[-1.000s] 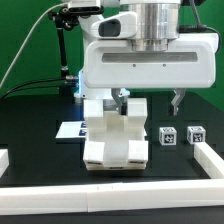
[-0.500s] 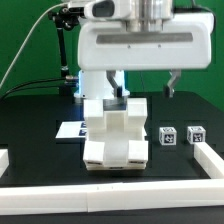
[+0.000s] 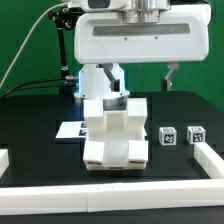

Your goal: Assemble chair

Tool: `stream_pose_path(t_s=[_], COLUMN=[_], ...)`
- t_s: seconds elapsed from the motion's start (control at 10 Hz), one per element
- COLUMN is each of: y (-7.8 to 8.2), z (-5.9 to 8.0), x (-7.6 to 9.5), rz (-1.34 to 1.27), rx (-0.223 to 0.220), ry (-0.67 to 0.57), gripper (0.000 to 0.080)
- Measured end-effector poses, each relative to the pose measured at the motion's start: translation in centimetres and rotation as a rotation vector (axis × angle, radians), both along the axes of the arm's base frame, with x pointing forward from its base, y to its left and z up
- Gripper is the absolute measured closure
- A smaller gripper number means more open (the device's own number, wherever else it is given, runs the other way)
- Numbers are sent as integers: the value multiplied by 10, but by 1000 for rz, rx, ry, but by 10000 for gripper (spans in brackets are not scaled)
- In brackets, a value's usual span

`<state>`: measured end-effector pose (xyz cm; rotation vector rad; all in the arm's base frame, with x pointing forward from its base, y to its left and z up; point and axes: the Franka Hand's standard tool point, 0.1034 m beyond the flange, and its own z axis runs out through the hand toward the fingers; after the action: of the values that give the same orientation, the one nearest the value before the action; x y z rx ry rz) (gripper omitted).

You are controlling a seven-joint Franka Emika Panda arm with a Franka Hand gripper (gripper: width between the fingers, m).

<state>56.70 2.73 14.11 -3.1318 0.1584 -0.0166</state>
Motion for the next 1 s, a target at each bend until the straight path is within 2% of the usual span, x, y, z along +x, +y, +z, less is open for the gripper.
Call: stream_pose_path(t_s=[0.2,0.9,1.0], y=[-8,-9,-18], z=[-1,-2,-6], x=[-8,-9,-10], rz=[12,13,37], rx=[-1,-2,-7], ry=[6,9,0], gripper=[150,150,150])
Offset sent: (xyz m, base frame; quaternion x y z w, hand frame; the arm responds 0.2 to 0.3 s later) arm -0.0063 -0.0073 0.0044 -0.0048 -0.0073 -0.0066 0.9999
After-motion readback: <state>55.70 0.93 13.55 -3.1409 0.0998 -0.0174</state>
